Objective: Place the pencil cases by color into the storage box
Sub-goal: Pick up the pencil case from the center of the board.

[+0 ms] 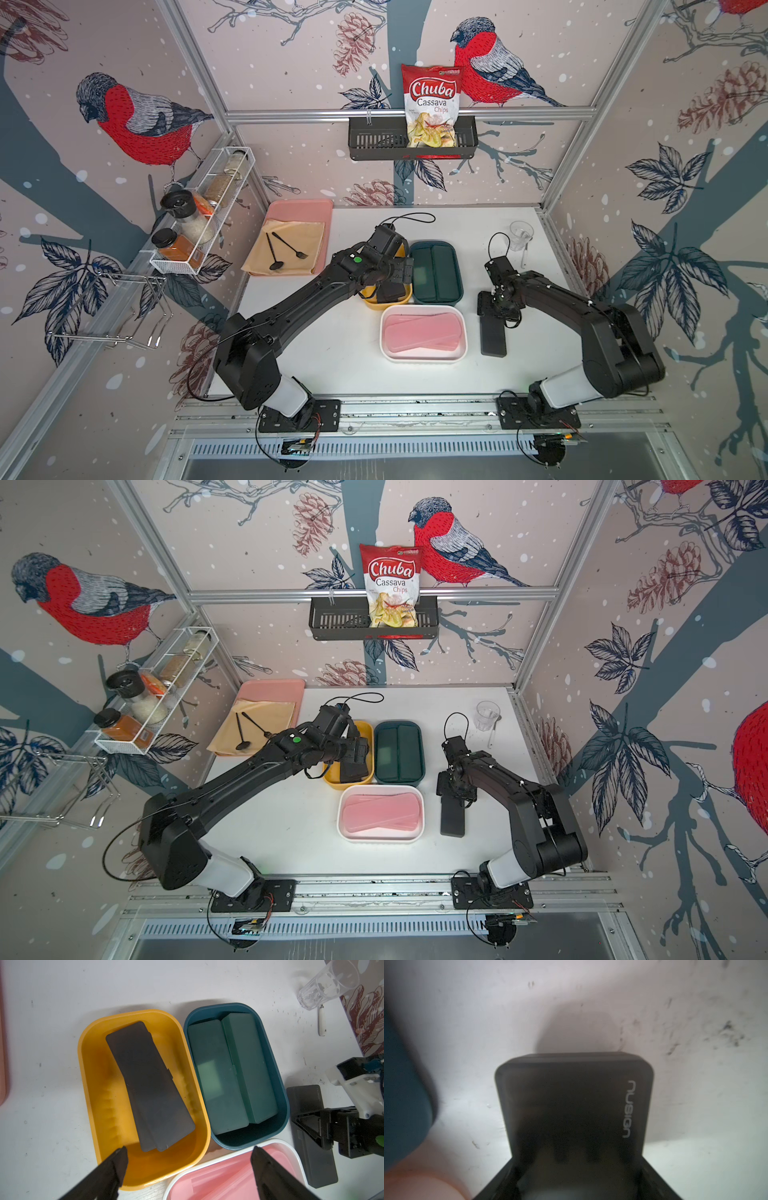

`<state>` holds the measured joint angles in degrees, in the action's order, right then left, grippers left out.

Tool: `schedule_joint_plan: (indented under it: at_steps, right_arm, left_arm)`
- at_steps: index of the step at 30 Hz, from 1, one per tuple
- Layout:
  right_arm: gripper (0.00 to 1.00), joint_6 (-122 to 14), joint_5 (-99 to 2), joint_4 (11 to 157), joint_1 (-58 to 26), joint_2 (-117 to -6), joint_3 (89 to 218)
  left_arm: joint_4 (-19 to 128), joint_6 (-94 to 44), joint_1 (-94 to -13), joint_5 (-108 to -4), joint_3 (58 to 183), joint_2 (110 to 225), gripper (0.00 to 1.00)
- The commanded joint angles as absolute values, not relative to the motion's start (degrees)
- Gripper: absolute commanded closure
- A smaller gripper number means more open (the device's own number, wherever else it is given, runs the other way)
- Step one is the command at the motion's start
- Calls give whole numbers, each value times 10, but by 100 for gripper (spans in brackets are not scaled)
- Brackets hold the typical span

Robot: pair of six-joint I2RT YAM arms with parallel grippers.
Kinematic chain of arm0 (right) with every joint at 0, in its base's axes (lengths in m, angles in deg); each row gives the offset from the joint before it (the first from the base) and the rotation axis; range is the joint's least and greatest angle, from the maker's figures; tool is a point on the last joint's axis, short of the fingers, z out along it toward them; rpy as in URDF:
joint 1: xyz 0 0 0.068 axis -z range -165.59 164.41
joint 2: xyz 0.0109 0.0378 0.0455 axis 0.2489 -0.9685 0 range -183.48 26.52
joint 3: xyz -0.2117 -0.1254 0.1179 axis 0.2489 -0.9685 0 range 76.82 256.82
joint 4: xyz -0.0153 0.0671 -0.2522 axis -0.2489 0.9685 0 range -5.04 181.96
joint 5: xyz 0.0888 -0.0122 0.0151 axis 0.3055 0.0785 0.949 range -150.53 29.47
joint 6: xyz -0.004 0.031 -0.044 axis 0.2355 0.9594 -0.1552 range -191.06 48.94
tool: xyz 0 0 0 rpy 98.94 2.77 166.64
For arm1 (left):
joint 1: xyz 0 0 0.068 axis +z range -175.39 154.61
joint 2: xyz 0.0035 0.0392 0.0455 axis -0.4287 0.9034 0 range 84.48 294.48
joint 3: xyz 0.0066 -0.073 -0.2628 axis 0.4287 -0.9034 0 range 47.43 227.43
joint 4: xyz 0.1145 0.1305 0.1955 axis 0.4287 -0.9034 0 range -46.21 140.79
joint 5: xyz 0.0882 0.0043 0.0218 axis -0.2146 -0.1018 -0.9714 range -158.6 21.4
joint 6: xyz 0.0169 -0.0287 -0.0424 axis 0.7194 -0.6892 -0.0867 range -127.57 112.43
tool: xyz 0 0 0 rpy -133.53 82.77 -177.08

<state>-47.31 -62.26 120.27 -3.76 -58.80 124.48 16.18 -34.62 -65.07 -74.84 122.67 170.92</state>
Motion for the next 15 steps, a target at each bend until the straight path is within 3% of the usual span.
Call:
schedule_joint_plan:
  at_steps: [1,15]
  right_arm:
    - [47,-484,-623,1210,-27,-573,1261]
    - [48,-503,-628,1280,-40,-576,1406]
  left_arm:
    - [189,-370,-643,-755,1220,1699,3]
    - [196,-387,-607,-750,1193,1675,4]
